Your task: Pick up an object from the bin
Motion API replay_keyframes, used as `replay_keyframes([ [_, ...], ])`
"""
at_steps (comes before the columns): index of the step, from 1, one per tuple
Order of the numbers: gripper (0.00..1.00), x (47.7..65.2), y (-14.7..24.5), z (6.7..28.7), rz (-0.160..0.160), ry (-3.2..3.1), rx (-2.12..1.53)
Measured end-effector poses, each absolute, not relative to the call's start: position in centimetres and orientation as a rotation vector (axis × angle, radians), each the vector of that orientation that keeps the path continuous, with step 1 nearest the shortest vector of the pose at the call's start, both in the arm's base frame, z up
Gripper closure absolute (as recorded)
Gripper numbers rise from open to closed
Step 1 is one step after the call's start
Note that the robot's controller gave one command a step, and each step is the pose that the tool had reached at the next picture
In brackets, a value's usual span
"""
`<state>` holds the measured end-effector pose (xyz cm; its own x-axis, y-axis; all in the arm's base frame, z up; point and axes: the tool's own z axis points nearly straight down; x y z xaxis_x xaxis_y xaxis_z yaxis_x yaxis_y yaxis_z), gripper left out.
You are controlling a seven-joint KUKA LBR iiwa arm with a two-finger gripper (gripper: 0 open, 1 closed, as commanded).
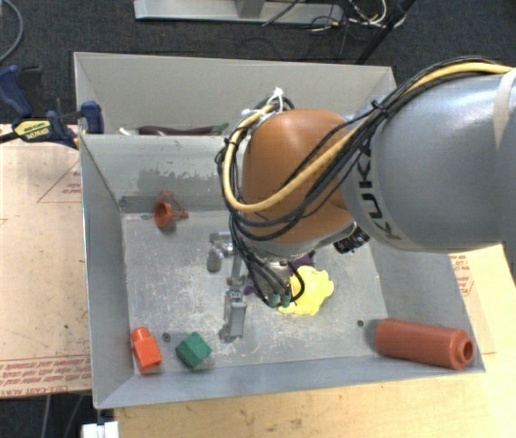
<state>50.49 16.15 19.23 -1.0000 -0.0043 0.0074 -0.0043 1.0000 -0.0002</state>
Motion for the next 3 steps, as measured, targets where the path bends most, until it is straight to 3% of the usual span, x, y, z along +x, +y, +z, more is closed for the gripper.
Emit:
replay_keyframes([
  [1, 0.0, 50.7, 16.1, 19.7, -0.002, -3.142, 0.0],
  [3, 0.0, 49.0, 18.2, 11.9, -0.003, -3.099, 0.483],
])
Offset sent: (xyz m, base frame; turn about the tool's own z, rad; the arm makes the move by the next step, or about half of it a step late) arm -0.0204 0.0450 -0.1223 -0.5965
